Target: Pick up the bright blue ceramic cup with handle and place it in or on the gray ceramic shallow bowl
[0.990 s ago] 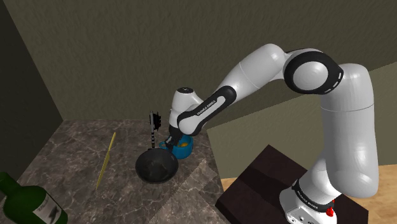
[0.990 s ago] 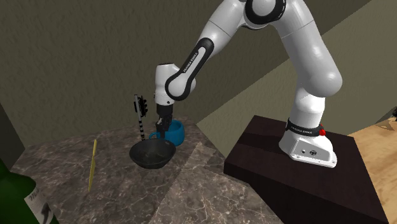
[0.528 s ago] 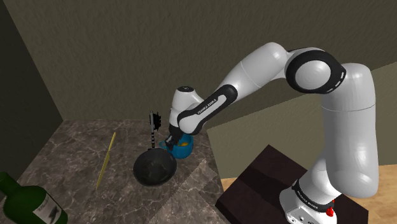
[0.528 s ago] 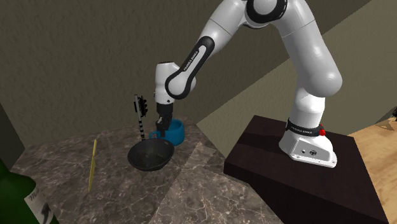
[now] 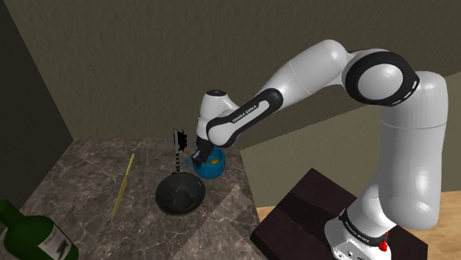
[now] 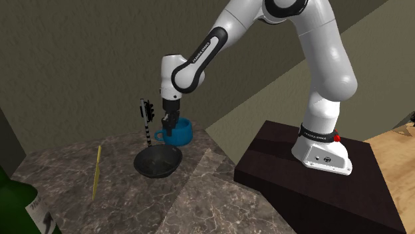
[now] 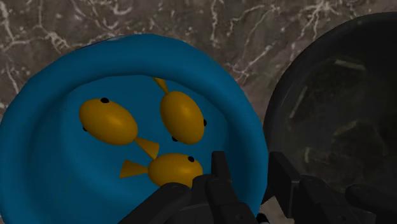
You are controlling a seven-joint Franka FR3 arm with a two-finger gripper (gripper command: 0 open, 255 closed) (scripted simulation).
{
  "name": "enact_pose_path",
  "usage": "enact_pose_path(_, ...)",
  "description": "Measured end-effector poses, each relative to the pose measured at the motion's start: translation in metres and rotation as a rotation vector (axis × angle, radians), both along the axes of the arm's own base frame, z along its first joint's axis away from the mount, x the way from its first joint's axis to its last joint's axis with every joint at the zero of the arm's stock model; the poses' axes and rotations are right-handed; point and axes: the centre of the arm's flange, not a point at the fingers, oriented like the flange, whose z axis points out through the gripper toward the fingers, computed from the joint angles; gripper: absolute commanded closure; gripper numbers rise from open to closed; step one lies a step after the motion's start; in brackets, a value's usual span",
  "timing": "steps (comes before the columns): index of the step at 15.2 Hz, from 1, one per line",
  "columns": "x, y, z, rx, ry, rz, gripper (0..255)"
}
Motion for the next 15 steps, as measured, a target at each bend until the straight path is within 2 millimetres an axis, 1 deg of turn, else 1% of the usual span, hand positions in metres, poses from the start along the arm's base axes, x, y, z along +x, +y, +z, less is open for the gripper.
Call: enact_pose_path(15,0.000,0.000,0.078,0.000,0.000,0.000,255)
